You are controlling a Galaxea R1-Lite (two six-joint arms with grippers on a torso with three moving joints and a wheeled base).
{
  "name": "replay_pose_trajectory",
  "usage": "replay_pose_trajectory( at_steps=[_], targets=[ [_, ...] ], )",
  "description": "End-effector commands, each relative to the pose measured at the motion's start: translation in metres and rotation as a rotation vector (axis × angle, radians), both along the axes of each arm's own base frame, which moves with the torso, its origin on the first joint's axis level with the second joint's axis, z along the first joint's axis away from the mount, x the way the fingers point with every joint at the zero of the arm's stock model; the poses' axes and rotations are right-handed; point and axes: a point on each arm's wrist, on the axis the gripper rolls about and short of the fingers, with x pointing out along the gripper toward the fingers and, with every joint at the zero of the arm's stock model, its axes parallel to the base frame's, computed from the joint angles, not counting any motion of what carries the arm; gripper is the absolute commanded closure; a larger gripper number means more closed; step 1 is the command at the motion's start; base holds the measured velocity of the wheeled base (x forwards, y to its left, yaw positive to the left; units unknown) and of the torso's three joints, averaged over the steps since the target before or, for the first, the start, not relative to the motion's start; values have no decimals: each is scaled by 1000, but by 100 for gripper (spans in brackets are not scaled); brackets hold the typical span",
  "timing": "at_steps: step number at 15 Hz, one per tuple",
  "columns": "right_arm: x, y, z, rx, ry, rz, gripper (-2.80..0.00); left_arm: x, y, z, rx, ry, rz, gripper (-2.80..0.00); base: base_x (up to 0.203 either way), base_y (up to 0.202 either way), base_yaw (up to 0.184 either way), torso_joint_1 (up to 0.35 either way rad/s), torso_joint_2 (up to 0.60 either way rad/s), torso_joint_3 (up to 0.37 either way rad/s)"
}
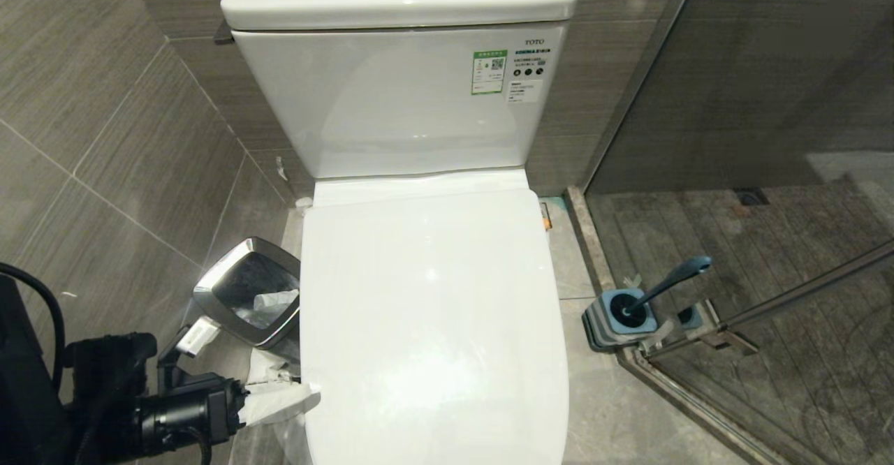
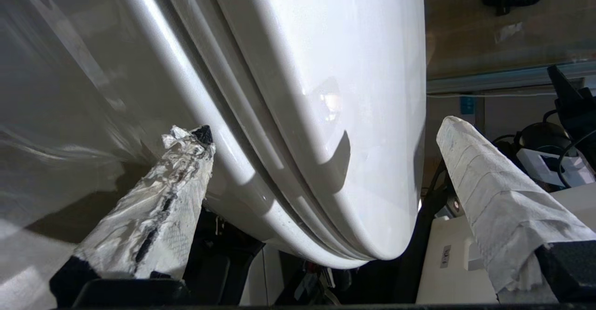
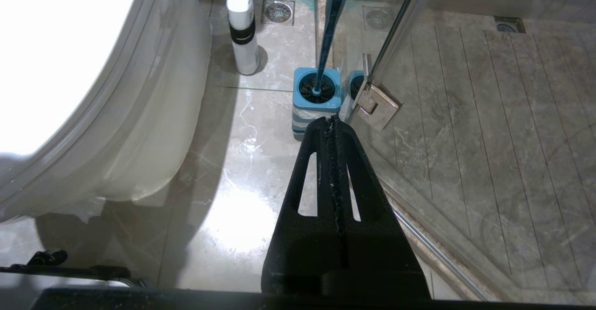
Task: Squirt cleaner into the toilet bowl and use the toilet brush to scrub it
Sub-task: Use the left hand to lift the toilet lid slightly
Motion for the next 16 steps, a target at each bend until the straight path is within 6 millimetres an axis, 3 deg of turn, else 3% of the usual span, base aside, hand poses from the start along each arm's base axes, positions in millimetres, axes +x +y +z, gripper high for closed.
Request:
replay_pose_trajectory(
  at_steps=[1,16],
  targets=[
    [0,0,0,-1,1,1,0,1,0,1,-1,-23,-5,-280,0,0,0,0,0,0],
    [0,0,0,-1,1,1,0,-16,-3,-8,0,24,-12,-280,0,0,0,0,0,0]
  ],
)
